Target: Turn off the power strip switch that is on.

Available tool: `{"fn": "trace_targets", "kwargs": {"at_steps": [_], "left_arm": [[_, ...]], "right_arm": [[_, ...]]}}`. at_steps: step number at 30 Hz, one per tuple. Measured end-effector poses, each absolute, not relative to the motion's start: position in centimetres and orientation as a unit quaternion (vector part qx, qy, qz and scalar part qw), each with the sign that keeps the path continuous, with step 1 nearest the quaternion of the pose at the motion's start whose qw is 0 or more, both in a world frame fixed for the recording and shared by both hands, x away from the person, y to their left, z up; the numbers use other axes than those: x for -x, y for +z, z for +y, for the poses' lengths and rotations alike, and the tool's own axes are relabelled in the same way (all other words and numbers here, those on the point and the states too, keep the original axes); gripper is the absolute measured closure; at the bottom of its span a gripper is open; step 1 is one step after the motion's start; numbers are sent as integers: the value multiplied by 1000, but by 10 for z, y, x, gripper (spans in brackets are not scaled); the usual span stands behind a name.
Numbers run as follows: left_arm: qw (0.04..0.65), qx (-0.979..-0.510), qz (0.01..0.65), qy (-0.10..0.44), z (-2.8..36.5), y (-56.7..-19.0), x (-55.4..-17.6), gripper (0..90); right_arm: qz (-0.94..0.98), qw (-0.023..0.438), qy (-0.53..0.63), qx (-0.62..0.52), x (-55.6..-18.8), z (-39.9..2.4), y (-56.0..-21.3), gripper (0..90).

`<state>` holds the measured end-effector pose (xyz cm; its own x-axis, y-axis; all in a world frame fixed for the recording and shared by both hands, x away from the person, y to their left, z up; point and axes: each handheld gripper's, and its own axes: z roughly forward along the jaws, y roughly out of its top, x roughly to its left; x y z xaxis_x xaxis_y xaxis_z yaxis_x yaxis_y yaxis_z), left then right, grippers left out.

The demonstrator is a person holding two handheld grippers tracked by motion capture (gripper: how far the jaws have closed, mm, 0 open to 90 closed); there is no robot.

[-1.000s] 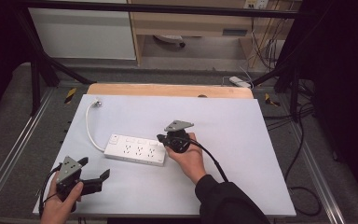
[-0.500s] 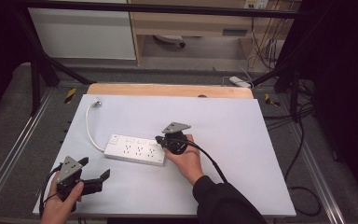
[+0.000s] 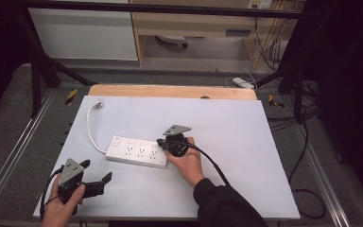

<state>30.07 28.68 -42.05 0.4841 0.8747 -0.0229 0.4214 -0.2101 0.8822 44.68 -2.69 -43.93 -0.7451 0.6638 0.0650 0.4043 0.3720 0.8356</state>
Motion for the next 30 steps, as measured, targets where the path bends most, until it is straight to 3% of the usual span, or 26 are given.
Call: {"fn": "trace_targets", "kwargs": {"at_steps": [30], "left_arm": [[448, -735, 443, 253, 287, -421, -301, 62]], "right_arm": [[818, 146, 458, -316, -447, -23, -445, 900]]}}
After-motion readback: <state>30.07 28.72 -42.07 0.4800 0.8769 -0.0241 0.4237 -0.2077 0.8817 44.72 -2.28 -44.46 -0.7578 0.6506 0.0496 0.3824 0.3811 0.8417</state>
